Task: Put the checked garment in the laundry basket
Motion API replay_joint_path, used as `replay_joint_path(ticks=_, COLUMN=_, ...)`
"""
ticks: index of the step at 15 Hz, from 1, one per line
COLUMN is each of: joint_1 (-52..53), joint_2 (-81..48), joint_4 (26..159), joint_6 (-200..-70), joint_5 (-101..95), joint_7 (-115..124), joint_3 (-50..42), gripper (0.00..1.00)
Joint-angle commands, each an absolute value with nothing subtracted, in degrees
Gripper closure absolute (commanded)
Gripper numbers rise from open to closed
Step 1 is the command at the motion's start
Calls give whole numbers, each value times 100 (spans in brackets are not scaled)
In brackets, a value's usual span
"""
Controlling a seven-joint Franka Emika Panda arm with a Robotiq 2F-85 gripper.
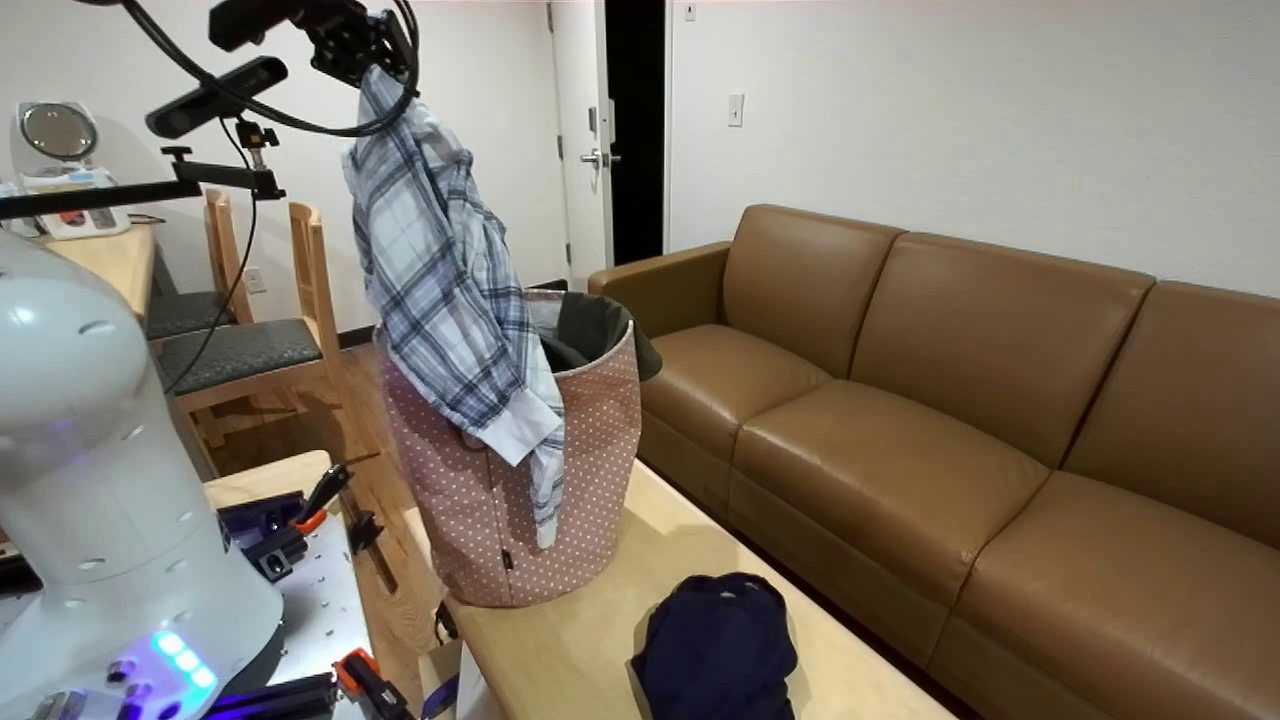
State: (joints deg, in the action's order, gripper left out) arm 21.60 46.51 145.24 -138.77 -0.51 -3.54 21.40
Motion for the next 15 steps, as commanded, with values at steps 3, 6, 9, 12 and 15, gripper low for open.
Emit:
replay_joint_path(ticks=3, joint_1=2355, joint_2=2997, joint_4=14967, joint_6=-16019, joint_5=-268, joint_7=-1741, joint_3=1294, gripper=96)
replay_joint_path(ticks=6, joint_1=2750, joint_2=1803, joint_4=14875, joint_6=-16643, joint_5=1, joint_7=-2477, joint_3=577, gripper=96)
replay_joint_path(ticks=9, joint_1=3215, joint_2=622, joint_4=14603, joint_6=-16434, joint_5=637, joint_7=-3189, joint_3=54, gripper=96)
replay_joint_path(ticks=12, joint_1=2716, joint_2=698, joint_4=14807, joint_6=-16491, joint_5=597, joint_7=-3012, joint_3=503, gripper=87)
replay_joint_path(ticks=15, joint_1=2653, joint_2=692, joint_4=14752, joint_6=-16505, joint_5=582, joint_7=-2996, joint_3=581, gripper=87)
